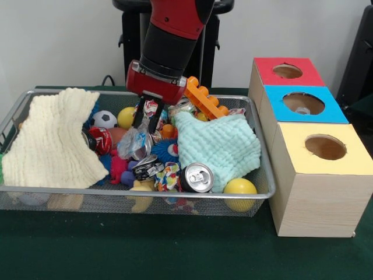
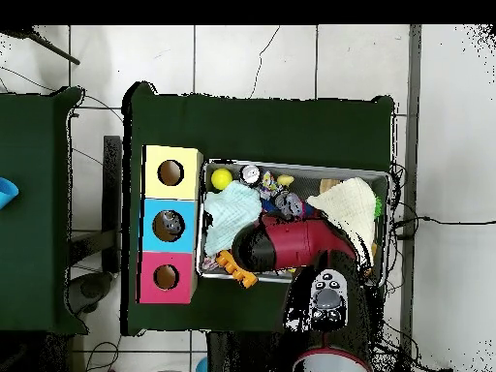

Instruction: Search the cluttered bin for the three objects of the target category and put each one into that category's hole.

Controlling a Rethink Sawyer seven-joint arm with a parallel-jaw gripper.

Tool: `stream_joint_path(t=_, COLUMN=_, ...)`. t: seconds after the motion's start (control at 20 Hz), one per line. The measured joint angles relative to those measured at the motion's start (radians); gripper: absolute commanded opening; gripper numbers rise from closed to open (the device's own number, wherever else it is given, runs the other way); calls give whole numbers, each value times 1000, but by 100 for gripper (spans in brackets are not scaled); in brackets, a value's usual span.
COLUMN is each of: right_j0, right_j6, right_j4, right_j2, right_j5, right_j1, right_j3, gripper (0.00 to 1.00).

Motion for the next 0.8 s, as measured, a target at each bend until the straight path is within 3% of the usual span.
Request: stream_joint_path(t=0.8, right_j0=-23, right_j6=0, right_j4=0, right_j2=37, right_j5=164, right_j1=-114, right_j3=13, gripper=0)
